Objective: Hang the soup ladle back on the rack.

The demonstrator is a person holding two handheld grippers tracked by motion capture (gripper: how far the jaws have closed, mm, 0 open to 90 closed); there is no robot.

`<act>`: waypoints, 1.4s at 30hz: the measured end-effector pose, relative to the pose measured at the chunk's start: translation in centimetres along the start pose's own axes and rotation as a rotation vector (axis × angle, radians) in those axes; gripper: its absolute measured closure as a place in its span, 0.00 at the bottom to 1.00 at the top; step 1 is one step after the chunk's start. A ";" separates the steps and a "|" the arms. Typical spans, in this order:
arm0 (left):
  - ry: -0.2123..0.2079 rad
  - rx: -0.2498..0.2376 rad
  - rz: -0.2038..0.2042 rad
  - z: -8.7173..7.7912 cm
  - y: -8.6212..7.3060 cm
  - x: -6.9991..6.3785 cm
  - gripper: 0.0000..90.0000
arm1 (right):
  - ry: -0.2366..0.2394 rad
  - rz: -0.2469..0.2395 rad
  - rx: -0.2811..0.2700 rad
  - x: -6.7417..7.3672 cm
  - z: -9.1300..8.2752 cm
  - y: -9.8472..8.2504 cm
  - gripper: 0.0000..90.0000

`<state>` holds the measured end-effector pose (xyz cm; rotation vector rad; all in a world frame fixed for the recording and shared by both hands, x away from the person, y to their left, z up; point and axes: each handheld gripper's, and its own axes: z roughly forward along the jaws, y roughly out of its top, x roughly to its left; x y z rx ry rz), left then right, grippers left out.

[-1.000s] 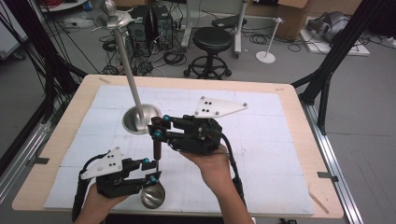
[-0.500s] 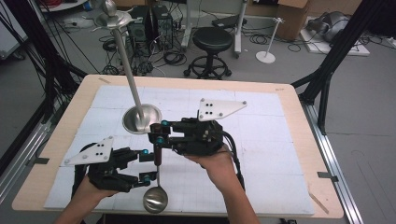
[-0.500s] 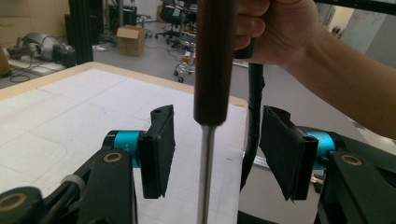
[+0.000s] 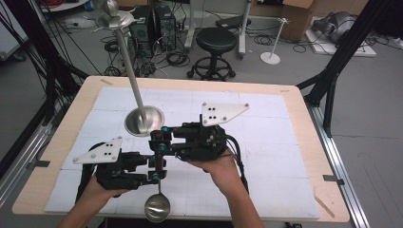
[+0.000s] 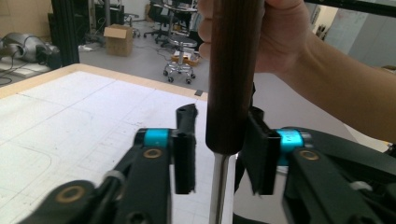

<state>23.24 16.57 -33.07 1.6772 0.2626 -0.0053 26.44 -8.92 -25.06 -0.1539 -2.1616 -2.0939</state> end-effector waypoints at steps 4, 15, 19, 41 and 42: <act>0.008 0.010 0.010 0.0 0.0 -0.1 0.81 | -0.008 0.005 -0.006 -0.1 -0.1 -0.2 0.81; 0.156 0.027 -0.004 -0.8 0.7 0.2 0.82 | -0.258 0.038 -0.111 0.9 -3.7 -1.0 0.30; 0.222 0.023 -0.010 -1.2 1.1 0.6 0.82 | -0.389 0.017 -0.079 1.8 -6.0 -2.5 0.27; 0.502 -0.004 -0.040 -3.4 8.0 5.5 0.82 | -0.846 -0.004 0.039 4.0 -12.5 -10.5 0.20; 0.510 -0.002 -0.038 -3.4 8.4 5.8 0.82 | -0.848 -0.001 0.044 4.0 -12.5 -10.6 0.20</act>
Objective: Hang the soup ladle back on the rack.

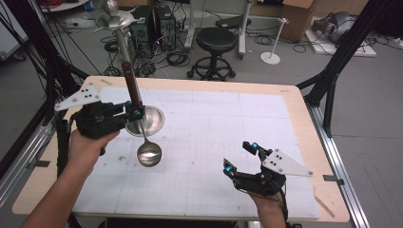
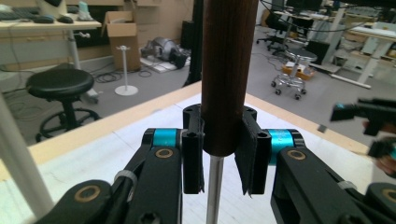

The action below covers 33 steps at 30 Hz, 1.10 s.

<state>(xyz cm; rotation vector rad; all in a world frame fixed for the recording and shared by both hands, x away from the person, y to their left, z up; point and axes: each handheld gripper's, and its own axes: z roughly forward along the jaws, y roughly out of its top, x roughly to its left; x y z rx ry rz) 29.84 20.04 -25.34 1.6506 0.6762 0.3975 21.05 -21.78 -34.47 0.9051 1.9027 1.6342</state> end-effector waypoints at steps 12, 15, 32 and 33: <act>0.063 0.000 -0.011 1.4 3.1 2.6 0.82 | -0.003 -0.018 0.031 -0.1 0.3 -0.4 0.20; 0.087 0.007 -0.020 1.7 3.6 3.1 0.82 | -0.001 -0.020 0.028 -0.1 0.3 -0.4 0.20; 0.142 0.014 -0.063 2.9 4.6 5.0 0.82 | 0.006 -0.004 0.013 -0.5 -0.2 -0.4 0.20; 0.144 0.015 -0.067 2.9 4.5 5.1 0.82 | 0.007 -0.005 0.013 -0.5 -0.2 -0.4 0.20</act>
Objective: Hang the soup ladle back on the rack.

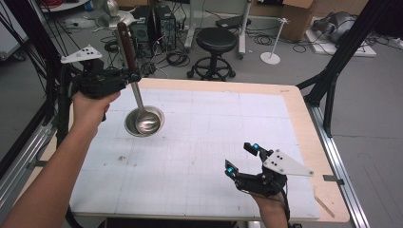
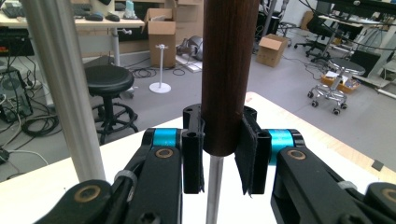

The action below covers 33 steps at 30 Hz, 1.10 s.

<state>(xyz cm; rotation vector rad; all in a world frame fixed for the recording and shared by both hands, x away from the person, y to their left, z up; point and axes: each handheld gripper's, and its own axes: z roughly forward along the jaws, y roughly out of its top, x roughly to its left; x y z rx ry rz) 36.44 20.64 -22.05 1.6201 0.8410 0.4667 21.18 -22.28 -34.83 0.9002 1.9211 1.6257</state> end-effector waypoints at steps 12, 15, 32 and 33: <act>0.018 0.024 -0.027 0.6 -0.2 0.9 0.82 | 0.014 0.010 0.000 -0.1 -0.1 -0.1 0.20; 0.026 0.035 -0.027 0.7 -0.3 1.0 0.82 | 0.017 0.019 -0.009 -0.2 -0.2 -0.1 0.20; 0.045 -0.030 0.020 -2.3 -2.4 0.6 0.55 | 0.011 0.031 0.000 -0.4 -0.4 -0.5 0.20; 0.042 -0.038 0.026 -2.7 -2.8 0.5 0.53 | 0.006 0.034 0.002 -0.4 -0.4 -0.5 0.20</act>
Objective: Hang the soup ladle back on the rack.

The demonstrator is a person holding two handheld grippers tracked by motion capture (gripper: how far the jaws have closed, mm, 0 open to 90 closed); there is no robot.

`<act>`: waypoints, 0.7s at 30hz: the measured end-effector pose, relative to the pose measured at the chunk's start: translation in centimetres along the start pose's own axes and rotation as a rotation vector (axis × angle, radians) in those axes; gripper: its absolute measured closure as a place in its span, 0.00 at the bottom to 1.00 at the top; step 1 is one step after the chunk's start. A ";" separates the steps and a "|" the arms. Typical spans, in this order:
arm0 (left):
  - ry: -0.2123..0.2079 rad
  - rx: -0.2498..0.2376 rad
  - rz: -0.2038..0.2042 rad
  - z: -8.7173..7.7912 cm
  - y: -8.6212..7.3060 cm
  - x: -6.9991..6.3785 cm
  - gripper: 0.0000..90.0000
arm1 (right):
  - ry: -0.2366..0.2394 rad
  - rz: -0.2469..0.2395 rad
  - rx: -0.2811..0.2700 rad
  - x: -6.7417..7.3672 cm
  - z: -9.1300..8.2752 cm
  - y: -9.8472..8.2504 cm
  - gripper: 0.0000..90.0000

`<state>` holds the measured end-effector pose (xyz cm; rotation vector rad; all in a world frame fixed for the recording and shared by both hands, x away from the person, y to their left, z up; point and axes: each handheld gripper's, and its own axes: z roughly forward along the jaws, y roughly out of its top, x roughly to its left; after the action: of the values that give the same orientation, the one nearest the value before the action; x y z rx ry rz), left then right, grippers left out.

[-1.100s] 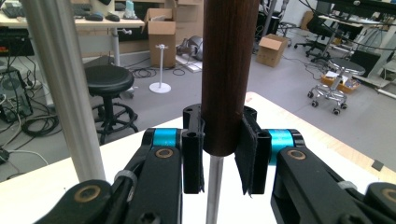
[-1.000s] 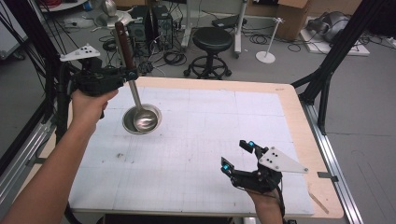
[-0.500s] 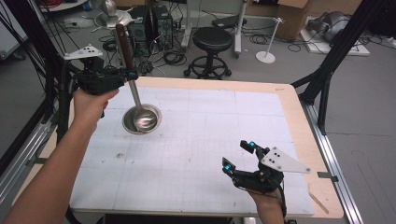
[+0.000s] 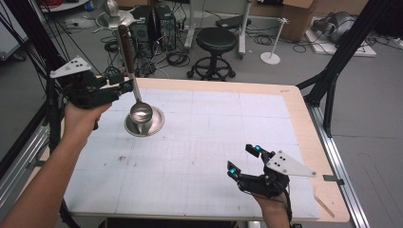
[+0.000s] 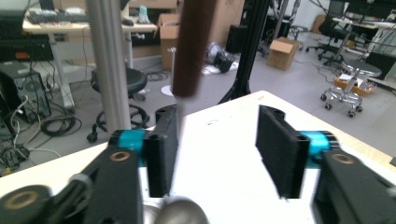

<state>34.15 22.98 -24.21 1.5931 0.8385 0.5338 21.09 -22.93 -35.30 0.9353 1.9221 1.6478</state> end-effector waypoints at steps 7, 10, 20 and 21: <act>-0.070 -0.086 0.048 -2.5 -3.9 -0.9 0.33 | -0.056 0.009 0.020 -0.8 -0.5 -0.7 0.20; -0.101 -0.103 0.065 -3.6 -5.9 -1.4 0.32 | -0.081 0.014 0.026 -1.2 -0.9 -1.1 0.20; -0.140 -0.090 0.056 -5.9 -12.4 -2.9 0.23 | -0.166 0.015 0.059 -1.9 -2.2 -2.3 0.20; -0.139 -0.086 0.056 -6.0 -12.9 -3.0 0.22 | -0.176 0.015 0.060 -1.9 -2.3 -2.4 0.20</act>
<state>24.88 25.10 -35.24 1.5596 0.6594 0.4863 20.24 -26.04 -37.38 1.0826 1.8581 1.4704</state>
